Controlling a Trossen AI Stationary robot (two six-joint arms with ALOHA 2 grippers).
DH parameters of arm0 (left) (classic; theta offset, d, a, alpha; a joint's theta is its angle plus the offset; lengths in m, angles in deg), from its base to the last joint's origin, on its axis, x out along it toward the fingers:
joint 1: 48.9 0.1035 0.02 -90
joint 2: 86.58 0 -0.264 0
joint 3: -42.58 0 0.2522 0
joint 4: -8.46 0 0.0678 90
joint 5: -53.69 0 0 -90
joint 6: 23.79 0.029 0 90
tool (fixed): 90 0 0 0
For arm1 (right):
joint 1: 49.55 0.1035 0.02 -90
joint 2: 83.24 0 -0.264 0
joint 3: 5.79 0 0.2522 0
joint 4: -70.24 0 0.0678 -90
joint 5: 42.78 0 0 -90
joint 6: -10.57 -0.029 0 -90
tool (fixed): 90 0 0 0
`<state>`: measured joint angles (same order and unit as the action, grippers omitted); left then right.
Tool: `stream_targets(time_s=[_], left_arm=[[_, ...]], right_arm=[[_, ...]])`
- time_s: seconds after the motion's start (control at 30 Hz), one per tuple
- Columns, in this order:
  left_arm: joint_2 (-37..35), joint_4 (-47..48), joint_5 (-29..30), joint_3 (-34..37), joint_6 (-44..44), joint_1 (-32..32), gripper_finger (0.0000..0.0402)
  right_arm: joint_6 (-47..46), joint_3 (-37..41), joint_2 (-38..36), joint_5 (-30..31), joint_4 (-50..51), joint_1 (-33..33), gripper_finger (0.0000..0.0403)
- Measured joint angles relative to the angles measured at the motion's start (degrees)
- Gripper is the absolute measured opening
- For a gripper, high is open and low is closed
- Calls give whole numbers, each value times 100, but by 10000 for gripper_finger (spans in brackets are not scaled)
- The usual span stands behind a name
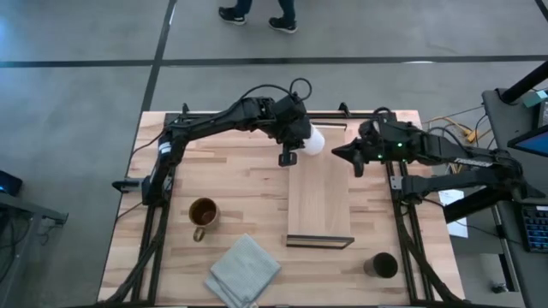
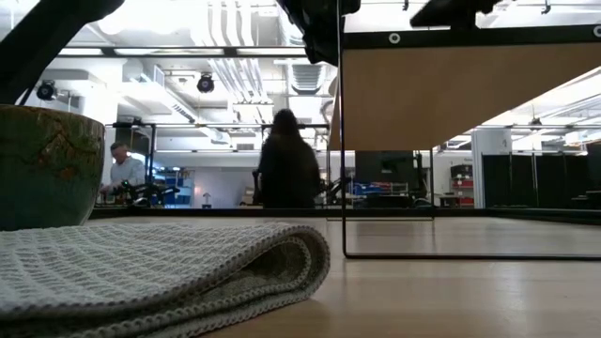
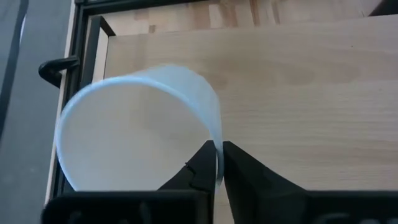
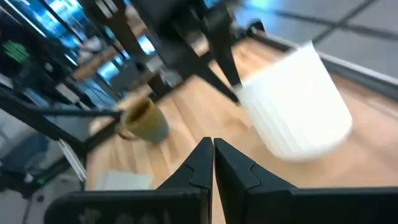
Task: Stack small to large cups/mugs on shelf
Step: Put the white mug on the shelf, then put the brown mug on the shelf
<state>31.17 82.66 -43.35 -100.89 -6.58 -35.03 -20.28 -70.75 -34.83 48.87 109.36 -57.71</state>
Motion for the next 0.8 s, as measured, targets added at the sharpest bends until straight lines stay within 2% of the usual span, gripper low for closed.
stream_targets(time_s=[0.2,0.43,0.8], left_arm=[[0,-15,3,69,8,0,50],[0,-188,3,74,2,-7,59],[0,-745,1,74,-37,-27,59]], right_arm=[[8,0,342,44,165,-8,9],[89,0,511,1214,193,-11,9],[85,0,526,1226,186,-9,9]])
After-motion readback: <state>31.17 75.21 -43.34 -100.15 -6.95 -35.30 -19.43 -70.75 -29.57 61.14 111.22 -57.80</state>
